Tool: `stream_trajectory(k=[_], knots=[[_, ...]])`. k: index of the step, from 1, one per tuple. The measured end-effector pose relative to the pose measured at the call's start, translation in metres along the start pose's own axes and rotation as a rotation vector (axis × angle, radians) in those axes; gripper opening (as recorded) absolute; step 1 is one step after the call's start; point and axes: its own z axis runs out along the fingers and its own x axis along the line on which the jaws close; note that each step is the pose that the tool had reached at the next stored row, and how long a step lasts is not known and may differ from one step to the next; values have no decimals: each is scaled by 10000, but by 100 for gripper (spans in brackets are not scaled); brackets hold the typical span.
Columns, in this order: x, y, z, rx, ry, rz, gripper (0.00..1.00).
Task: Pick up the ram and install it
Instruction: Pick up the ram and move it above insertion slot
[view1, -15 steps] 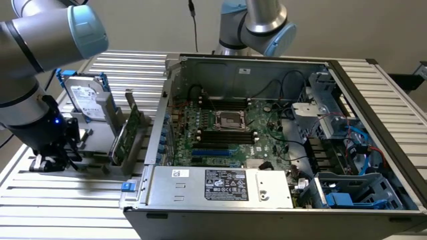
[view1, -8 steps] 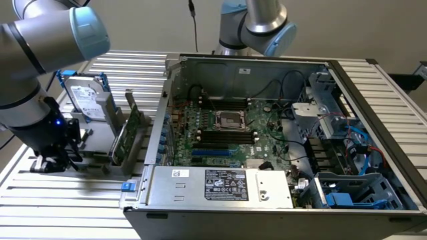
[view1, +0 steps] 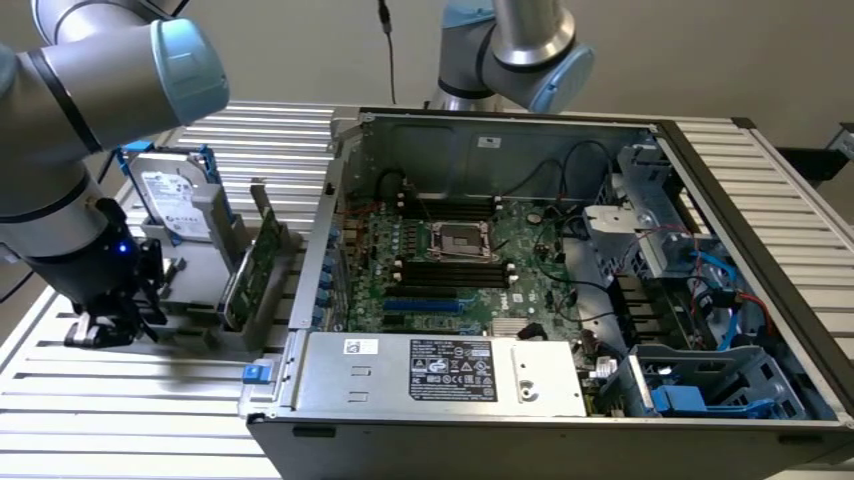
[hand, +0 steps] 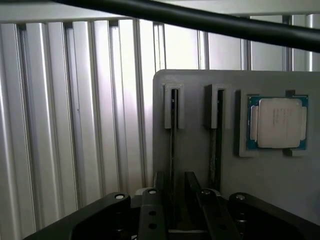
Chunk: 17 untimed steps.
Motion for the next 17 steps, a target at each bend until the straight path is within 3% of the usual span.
stream_trajectory(k=[2,8,14,16,17], knots=[[-1,-29,5,-16,-27,-2,31],[-1,-29,9,-55,-34,1,31],[-1,-29,13,-197,-26,7,31],[-1,-29,14,-242,-23,9,28],[0,-29,14,-263,-20,10,22]])
